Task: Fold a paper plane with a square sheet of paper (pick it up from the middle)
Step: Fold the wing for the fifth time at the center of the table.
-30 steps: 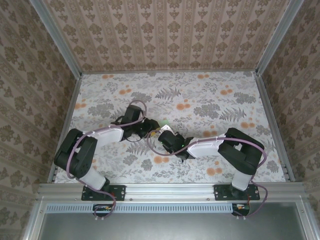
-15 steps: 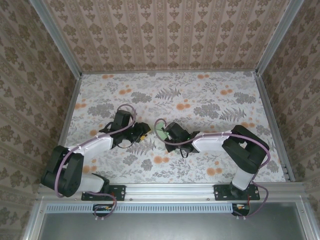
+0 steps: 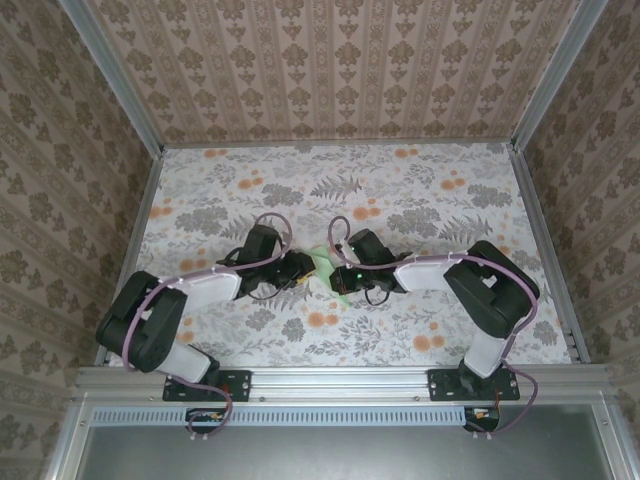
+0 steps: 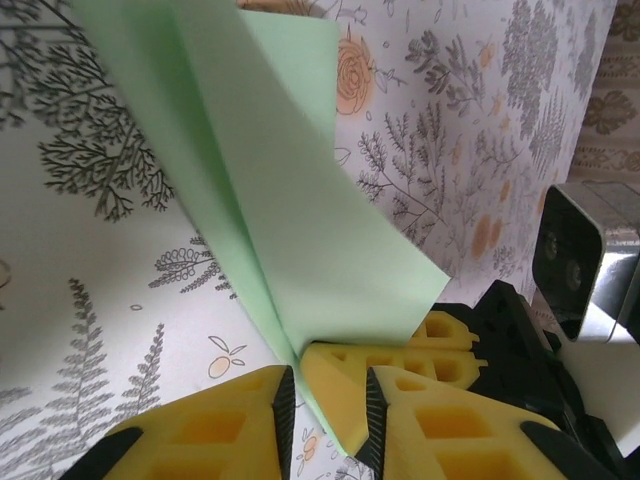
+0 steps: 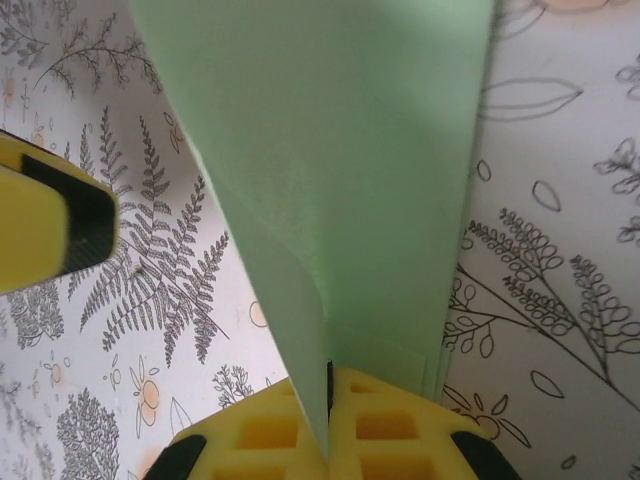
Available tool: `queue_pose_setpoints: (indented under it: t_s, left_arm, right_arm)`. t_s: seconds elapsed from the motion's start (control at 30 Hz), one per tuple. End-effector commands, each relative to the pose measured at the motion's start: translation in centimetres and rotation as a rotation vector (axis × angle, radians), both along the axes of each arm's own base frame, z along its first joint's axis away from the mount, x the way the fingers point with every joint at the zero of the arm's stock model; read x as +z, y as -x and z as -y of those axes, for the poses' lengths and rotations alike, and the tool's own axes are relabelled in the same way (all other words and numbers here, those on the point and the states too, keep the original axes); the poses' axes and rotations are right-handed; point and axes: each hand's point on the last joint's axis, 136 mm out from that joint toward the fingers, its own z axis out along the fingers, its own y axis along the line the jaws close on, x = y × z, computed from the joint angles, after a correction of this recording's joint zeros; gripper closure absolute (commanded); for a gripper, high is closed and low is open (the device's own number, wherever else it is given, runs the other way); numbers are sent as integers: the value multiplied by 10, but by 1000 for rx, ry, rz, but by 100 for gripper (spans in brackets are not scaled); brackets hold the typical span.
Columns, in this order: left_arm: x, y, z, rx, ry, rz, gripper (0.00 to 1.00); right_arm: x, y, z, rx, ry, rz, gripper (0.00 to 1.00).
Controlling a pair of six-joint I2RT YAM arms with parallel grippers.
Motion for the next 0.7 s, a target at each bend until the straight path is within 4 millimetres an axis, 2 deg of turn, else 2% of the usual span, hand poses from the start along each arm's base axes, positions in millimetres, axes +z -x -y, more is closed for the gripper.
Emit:
queue_pose_setpoints:
  t_s: [0.0,0.43,0.67]
  left_arm:
    - [10,-7,16,-36,50,49,74]
    - [-4,-12,29,-57,65,36,79]
    - [-21,-10,22,-38,18,2,82]
  right_arm:
    - [0,5,-12,31,-66,-76,95]
    - [-17,7,-13,39,-64,-169,94]
    - [-21,9,-11,35,-54,-197,91]
